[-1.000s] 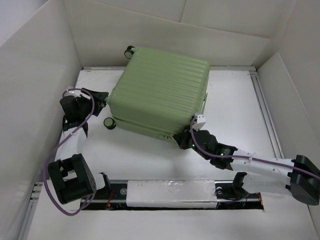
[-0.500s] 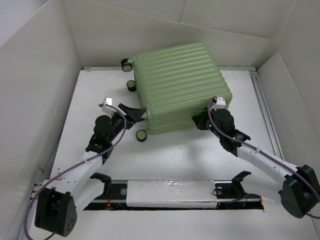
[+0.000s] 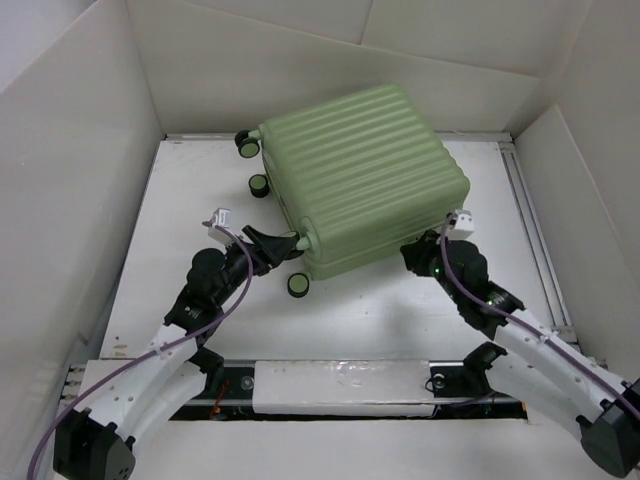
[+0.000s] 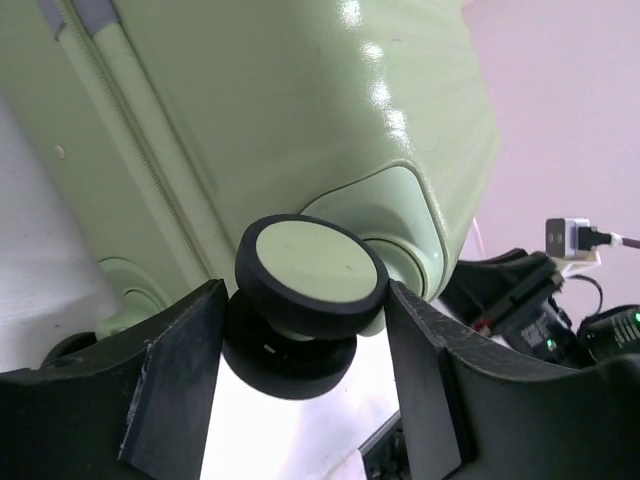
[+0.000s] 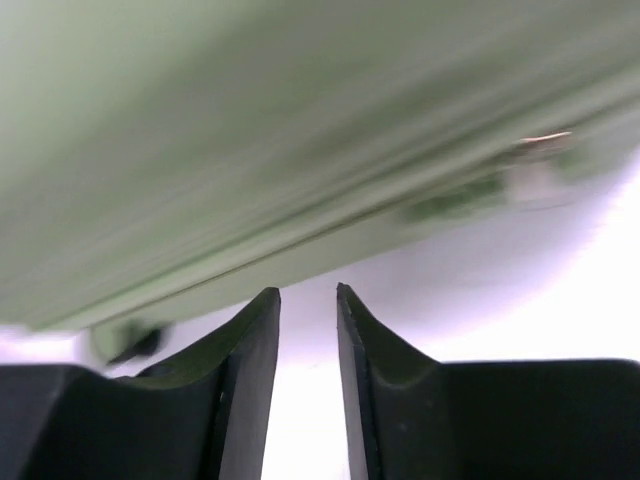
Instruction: Pack the luggage
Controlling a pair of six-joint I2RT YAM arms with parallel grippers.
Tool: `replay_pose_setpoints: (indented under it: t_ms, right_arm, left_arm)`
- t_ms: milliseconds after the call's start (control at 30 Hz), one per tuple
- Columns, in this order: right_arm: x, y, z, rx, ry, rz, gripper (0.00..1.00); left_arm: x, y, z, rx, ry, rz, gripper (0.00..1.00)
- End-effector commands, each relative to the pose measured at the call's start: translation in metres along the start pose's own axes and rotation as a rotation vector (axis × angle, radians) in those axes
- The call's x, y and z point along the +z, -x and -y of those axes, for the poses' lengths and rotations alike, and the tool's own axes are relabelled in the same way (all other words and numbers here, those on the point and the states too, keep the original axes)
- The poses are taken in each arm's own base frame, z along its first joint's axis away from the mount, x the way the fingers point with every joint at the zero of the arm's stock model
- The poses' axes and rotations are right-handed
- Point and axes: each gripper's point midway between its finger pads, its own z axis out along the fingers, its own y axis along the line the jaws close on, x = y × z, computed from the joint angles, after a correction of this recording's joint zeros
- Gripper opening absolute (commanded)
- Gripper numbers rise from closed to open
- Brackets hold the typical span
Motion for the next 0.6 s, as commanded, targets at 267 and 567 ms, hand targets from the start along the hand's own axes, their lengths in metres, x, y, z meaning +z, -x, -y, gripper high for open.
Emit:
replay_pose_setpoints:
  t_ms: [267,567]
  right_arm:
    - [0.025,0.033,0.087,-0.131,-0.241,0.025,0.38]
    - [0.042,0.059,0.089,-0.229,-0.172,0.06,0.39]
  left_arm:
    - [-0.009,0.018,0.02,0.107,0.012,0.002,0.03]
    - [-0.011,0.006,0.008,0.172,0.054,-0.068,0.8]
